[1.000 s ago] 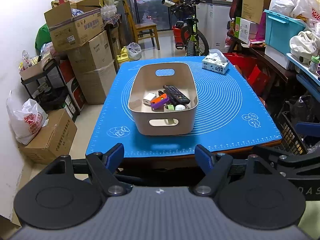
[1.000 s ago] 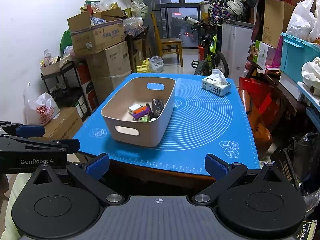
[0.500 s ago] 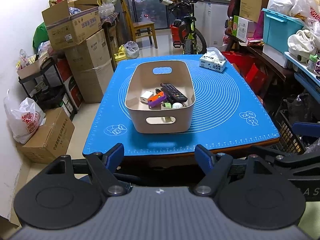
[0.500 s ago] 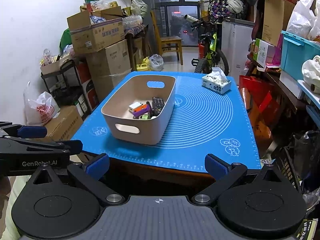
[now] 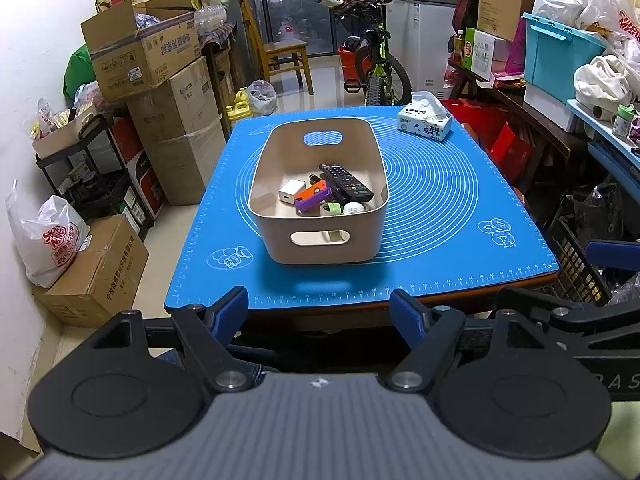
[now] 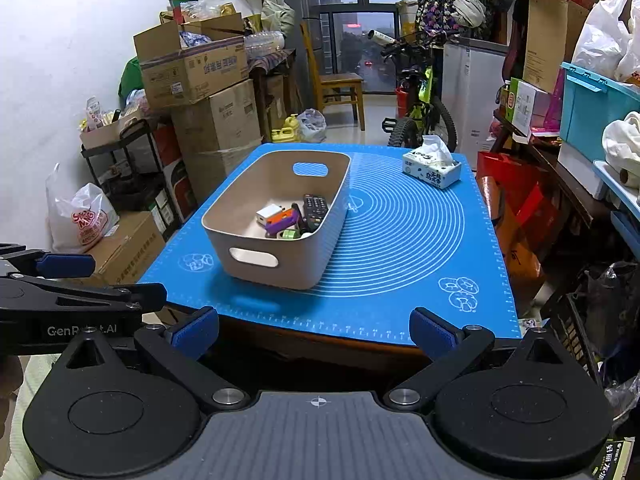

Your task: Organize rigid objects

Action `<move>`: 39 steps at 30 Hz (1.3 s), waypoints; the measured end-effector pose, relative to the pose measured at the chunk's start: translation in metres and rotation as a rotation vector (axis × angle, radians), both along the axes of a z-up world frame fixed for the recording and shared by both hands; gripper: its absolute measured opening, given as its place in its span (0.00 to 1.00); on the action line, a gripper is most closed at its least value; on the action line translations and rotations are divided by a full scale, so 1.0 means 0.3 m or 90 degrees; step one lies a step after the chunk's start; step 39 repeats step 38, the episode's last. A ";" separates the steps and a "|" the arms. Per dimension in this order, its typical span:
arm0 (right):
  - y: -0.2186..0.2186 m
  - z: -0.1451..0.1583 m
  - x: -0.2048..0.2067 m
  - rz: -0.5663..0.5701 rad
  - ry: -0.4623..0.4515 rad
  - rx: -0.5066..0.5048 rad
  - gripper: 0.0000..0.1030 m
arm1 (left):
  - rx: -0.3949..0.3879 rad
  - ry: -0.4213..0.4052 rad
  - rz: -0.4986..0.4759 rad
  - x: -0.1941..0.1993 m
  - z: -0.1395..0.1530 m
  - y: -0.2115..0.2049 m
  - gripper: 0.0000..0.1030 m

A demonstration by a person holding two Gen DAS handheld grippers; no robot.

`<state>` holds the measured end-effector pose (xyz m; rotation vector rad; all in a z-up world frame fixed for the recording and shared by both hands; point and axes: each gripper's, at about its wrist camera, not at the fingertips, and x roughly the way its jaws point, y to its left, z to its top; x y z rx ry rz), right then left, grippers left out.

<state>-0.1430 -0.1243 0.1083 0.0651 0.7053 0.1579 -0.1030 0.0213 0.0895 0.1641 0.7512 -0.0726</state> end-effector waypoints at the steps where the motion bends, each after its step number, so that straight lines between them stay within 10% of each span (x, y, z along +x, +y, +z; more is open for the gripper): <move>1: -0.001 0.001 0.000 -0.001 -0.001 -0.001 0.98 | 0.000 0.000 0.000 0.000 0.000 0.000 0.76; 39: -0.010 -0.002 -0.008 -0.006 -0.004 -0.003 0.98 | -0.001 0.000 -0.006 0.003 0.010 0.009 0.76</move>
